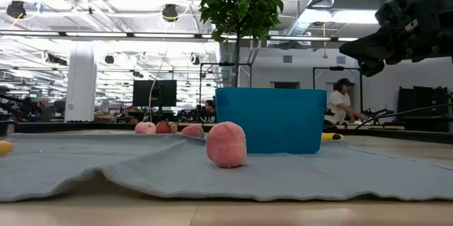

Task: Pick and placing Produce into tupperware
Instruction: Put the grapes into the bin, then put the blueberry into the bin

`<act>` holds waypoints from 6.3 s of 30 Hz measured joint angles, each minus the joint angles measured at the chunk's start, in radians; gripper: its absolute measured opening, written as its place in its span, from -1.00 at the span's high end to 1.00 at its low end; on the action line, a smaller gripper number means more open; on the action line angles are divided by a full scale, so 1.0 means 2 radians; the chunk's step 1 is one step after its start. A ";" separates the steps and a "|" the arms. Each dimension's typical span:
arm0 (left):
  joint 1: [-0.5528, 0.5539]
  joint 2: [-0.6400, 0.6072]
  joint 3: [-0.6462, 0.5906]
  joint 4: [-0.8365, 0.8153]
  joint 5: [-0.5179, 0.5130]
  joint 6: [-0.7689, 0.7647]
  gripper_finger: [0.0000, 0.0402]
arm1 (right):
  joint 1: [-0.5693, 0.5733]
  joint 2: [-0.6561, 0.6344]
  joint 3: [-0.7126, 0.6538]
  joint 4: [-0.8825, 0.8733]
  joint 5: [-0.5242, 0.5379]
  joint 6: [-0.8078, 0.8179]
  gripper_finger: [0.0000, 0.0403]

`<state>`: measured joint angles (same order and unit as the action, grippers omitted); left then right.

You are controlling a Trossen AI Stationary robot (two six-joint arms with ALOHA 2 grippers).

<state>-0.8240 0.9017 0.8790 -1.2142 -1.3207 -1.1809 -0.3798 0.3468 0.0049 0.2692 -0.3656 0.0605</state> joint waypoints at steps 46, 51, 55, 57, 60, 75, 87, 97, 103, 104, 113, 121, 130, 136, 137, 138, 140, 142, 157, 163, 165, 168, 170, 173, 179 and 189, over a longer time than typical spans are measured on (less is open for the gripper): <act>-0.032 -0.124 -0.252 0.690 0.082 0.650 -0.07 | 0.000 0.000 0.000 -0.015 0.000 0.009 0.70; 0.008 -0.085 -0.252 0.713 0.007 0.771 -0.07 | 0.000 0.000 0.000 -0.015 0.000 0.013 0.70; 0.041 -0.050 -0.252 0.712 -0.001 0.838 -0.07 | 0.000 0.000 0.000 -0.015 0.000 0.019 0.70; 0.052 -0.031 -0.250 0.712 -0.003 0.875 -0.07 | 0.000 0.000 0.000 -0.015 0.000 0.019 0.70; 0.061 -0.007 -0.241 0.712 -0.028 0.911 -0.07 | 0.000 0.000 0.000 -0.015 0.000 0.019 0.70; 0.070 0.050 -0.231 0.788 -0.033 0.646 -0.07 | 0.000 0.000 0.000 -0.015 0.000 0.023 0.70; 0.156 0.087 -0.231 0.791 0.194 0.332 -0.07 | 0.000 0.000 0.000 -0.015 0.000 0.023 0.70; 0.268 0.170 -0.231 0.937 0.388 0.360 -0.07 | 0.000 0.000 0.000 -0.015 0.000 0.023 0.70; 0.313 0.228 -0.207 0.968 0.455 0.348 -0.07 | 0.000 0.000 0.000 -0.015 0.000 0.023 0.70; 0.318 0.239 -0.198 0.969 0.466 0.348 -0.07 | 0.000 0.000 0.000 -0.015 0.000 0.023 0.70; 0.346 0.333 -0.083 0.861 0.551 0.374 -0.07 | 0.000 0.000 0.000 -0.016 0.000 0.023 0.70; 0.353 0.387 0.022 0.720 0.590 0.404 -0.07 | 0.000 0.000 0.000 -0.039 0.000 0.023 0.70; 0.341 0.393 0.039 0.677 0.543 0.411 -0.10 | 0.000 0.000 0.000 -0.048 0.000 0.020 0.70; 0.332 0.393 0.039 0.663 0.515 0.420 -0.31 | 0.000 0.000 0.000 -0.044 0.000 0.022 0.70; 0.329 0.393 0.039 0.666 0.505 0.428 -0.36 | 0.000 0.000 0.000 -0.042 0.000 0.022 0.70; 0.326 0.393 0.039 0.668 0.494 0.433 -0.40 | 0.000 0.000 0.000 -0.040 0.000 0.022 0.70; 0.321 0.393 0.039 0.672 0.491 0.437 -0.48 | 0.000 0.000 0.000 -0.035 0.000 0.022 0.70; 0.316 0.393 0.039 0.672 0.490 0.446 -0.54 | 0.000 0.000 0.000 -0.031 0.000 0.022 0.70; 0.249 0.346 0.013 0.774 0.486 0.577 -0.57 | 0.022 0.000 0.000 -0.001 0.000 0.040 0.70; 0.247 0.255 -0.115 0.927 0.533 0.577 -0.57 | 0.039 0.000 0.000 0.012 0.000 0.045 0.70; 0.246 0.221 -0.166 0.979 0.540 0.574 -0.57 | 0.045 0.000 0.000 0.013 0.000 0.045 0.70; 0.244 0.167 -0.244 1.045 0.539 0.571 -0.57 | 0.053 0.000 0.000 0.014 0.000 0.045 0.70; 0.239 0.139 -0.295 1.113 0.539 0.570 -0.57 | 0.057 0.000 0.000 0.023 0.000 0.045 0.70; 0.233 0.112 -0.353 1.205 0.540 0.568 -0.57 | 0.060 0.000 0.001 0.031 0.008 0.044 0.70; 0.226 0.077 -0.409 1.243 0.518 0.581 -0.57 | 0.058 0.019 0.033 -0.035 0.082 0.037 0.66; 0.234 0.071 -0.412 1.201 0.528 0.615 -0.57 | 0.063 0.144 0.107 -0.127 0.131 0.034 0.43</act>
<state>-0.3558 1.0428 0.0544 1.1872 -0.2650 0.0496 -0.2545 0.6344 0.2191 0.0147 -0.1028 0.1280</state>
